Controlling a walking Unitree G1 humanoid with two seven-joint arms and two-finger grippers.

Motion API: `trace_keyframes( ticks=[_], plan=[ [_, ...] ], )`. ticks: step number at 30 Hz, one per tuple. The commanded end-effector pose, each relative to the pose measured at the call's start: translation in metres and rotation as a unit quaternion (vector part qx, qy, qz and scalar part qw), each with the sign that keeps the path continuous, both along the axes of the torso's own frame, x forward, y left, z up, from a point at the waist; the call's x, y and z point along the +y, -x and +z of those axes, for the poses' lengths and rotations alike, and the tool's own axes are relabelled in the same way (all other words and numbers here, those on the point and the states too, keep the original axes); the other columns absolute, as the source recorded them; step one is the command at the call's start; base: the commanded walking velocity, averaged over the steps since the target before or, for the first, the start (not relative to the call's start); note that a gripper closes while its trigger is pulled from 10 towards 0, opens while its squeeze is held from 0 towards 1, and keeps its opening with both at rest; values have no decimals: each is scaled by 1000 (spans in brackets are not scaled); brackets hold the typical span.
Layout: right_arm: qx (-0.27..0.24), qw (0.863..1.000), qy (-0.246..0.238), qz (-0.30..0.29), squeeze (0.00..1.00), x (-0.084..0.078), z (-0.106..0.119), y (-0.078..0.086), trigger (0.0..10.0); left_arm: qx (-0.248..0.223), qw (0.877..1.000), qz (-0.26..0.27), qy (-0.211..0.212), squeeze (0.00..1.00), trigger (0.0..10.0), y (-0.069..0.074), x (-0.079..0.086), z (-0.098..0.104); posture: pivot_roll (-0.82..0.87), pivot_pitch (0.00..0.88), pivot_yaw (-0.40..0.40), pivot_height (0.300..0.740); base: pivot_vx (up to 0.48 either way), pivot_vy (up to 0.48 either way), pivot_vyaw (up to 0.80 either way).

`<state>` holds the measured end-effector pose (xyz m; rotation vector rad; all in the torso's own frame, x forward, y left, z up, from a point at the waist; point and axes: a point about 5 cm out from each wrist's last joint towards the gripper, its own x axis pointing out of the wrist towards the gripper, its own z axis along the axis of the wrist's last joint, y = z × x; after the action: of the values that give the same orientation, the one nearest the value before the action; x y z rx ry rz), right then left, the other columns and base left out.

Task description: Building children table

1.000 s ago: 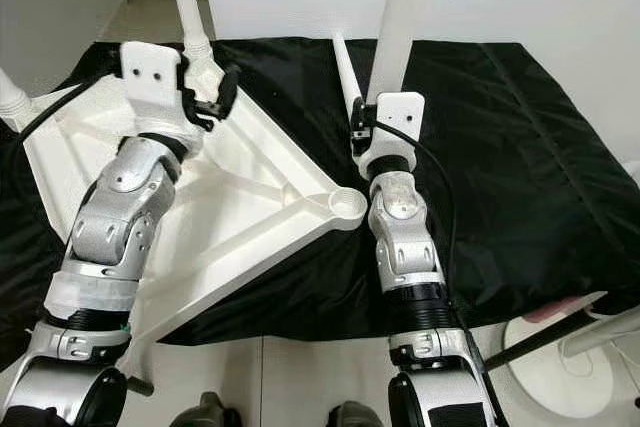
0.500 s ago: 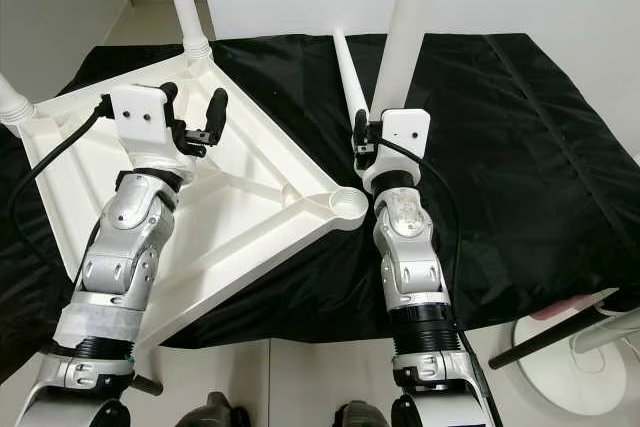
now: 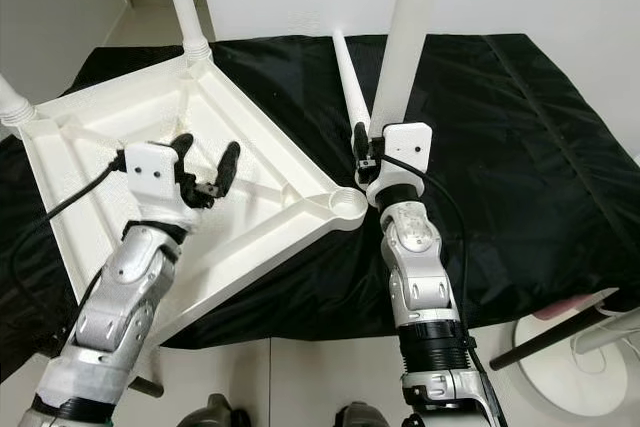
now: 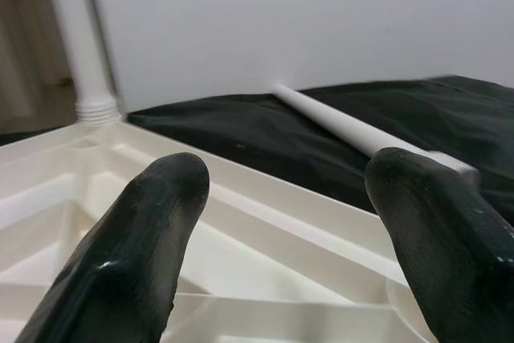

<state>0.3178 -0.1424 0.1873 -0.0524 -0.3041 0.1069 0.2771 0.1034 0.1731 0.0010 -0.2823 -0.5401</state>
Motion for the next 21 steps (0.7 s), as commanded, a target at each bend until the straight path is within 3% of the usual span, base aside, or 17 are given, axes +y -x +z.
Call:
trace_keyframes(
  ticks=[1, 2, 8, 9, 10, 12, 21],
  plan=[
    [-13, 1000, 0, 11, 0, 3, 6, -2, 10000, 3, 993, -112, -41, 0, 10000, 12, -15, -5, -87, 3, 61, 740, 0, 0, 0],
    [-15, 1000, -1, 17, 0, 4, 6, -2, 10000, 9, 991, -121, -58, 0, 10000, 14, -19, -9, -80, 0, 55, 740, 0, 0, 0],
    [-17, 1000, -5, 25, 0, 5, 7, -3, 10000, 15, 990, -123, -67, 0, 10000, 14, -22, -12, -72, 0, 52, 740, 0, 0, 0],
    [-19, 999, -12, 31, 0, 5, 7, -3, 10000, 25, 992, -110, -61, 0, 10000, 12, -24, -12, -58, 0, 45, 740, 0, 0, 0],
    [-18, 999, -26, 34, 0, 5, 4, -2, 10000, 64, 994, -64, -59, 0, 10000, 6, -26, -17, -40, 0, 32, 740, 0, 0, 0],
    [-16, 999, -28, 36, 0, 6, 2, 0, 10000, 72, 995, -52, -51, 0, 10000, 5, -27, -17, -38, 0, 31, 740, 0, 0, 0],
    [-8, 999, -23, 39, 0, 5, -5, 1, 10000, 67, 994, -61, -61, 0, 10000, 7, -30, -20, -28, 0, 20, 740, 0, 0, 0]
  ],
)
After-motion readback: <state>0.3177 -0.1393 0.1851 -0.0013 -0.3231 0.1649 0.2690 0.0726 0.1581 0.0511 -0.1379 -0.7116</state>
